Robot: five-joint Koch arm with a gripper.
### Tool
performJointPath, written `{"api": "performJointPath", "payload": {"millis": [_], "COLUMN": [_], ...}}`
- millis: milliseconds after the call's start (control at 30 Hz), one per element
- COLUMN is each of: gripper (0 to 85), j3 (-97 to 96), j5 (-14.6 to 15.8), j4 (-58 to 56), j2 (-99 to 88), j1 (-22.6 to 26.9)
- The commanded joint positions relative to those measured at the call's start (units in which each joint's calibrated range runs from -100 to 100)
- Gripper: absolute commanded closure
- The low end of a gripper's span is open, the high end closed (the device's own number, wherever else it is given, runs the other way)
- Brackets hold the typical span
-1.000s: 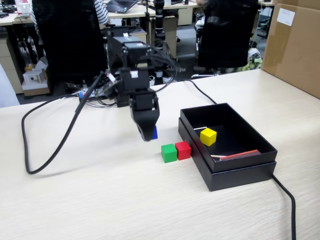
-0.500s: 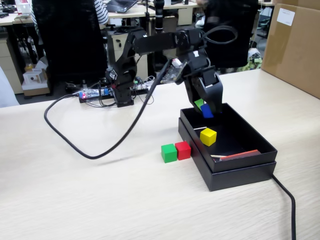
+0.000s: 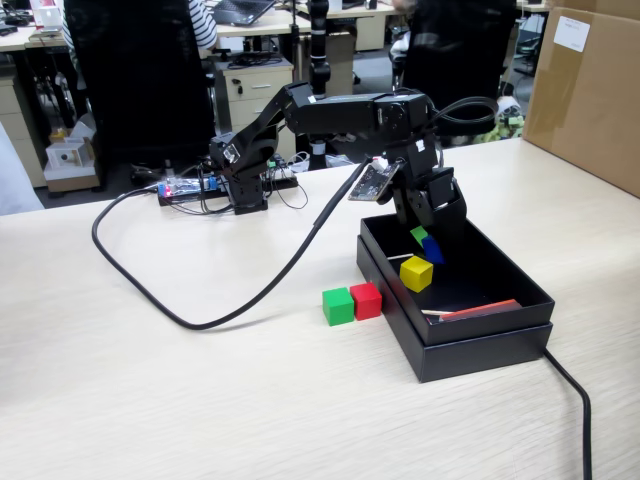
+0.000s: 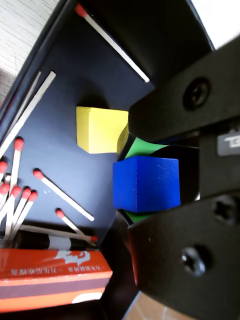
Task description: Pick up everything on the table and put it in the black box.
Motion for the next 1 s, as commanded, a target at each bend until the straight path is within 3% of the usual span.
{"api": "performJointPath", "payload": {"millis": [0,133,267,367,433,633,967], "gripper": [75.3,67.0,64.4,46.7,39.8,39.4,39.2], "j3": [-1.88,-8.68,-12.40,-14.48,-15.03,-14.03,-19.83], "j5": [0.24,0.20,0.24,0.49,0.49,0.29,-2.39], "j4": [-0.52,-1.73,-1.73,-2.34,-2.51,-2.51,-2.51], "j2": [-9.50,-15.24,-16.50,-17.08,-17.42,-29.58,-40.26], "j1": [0.15,0.10,0.00,0.00,-0.10,-2.30,-11.38]}}
